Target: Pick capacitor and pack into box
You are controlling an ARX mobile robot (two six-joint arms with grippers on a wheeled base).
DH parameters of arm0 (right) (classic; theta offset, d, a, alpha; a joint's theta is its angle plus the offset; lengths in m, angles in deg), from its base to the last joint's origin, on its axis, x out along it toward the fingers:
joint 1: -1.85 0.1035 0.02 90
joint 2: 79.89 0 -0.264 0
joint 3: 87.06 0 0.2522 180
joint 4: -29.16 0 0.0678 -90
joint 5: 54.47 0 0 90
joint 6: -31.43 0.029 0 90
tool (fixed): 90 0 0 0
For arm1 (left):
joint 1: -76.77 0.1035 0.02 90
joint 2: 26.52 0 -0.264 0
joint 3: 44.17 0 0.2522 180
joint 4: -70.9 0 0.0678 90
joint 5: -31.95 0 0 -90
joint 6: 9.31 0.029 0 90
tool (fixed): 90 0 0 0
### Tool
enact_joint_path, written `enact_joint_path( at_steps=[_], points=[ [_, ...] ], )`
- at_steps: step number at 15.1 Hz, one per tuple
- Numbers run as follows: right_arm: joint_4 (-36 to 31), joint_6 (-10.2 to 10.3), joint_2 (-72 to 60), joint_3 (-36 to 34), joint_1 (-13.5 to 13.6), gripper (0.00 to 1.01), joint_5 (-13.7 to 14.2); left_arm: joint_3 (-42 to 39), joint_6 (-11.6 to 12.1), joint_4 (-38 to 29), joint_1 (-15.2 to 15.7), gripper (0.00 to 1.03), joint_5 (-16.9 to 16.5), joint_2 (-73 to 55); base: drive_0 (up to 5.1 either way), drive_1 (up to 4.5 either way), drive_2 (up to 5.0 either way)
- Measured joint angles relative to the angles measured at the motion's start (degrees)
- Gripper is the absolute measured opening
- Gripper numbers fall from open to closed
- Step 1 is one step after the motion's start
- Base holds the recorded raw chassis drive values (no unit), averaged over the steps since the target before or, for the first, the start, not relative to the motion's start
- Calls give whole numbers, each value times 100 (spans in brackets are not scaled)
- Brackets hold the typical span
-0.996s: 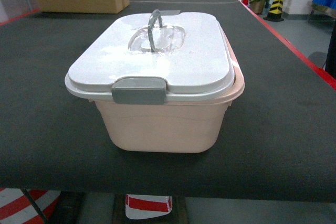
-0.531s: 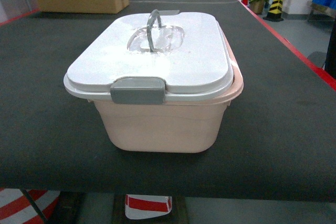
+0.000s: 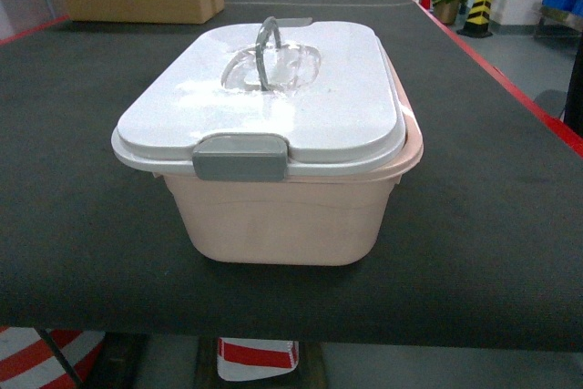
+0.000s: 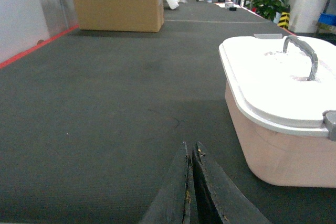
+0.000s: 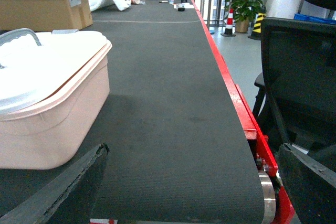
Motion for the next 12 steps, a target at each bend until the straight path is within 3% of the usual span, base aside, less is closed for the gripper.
enact_joint_path(
  at_steps=[3,10,12],
  points=[
    [-2,-2,0,0,0,98,2,-210,0,-15,0,2,2,354,0,0,0],
    [0,-2,0,0,0,98,2,-210,0,811,0,2,0,1130,0,0,0],
    [0,0,0,0,0,98,2,-205,0,1845,0,2,2,2037,0,0,0]
  ],
)
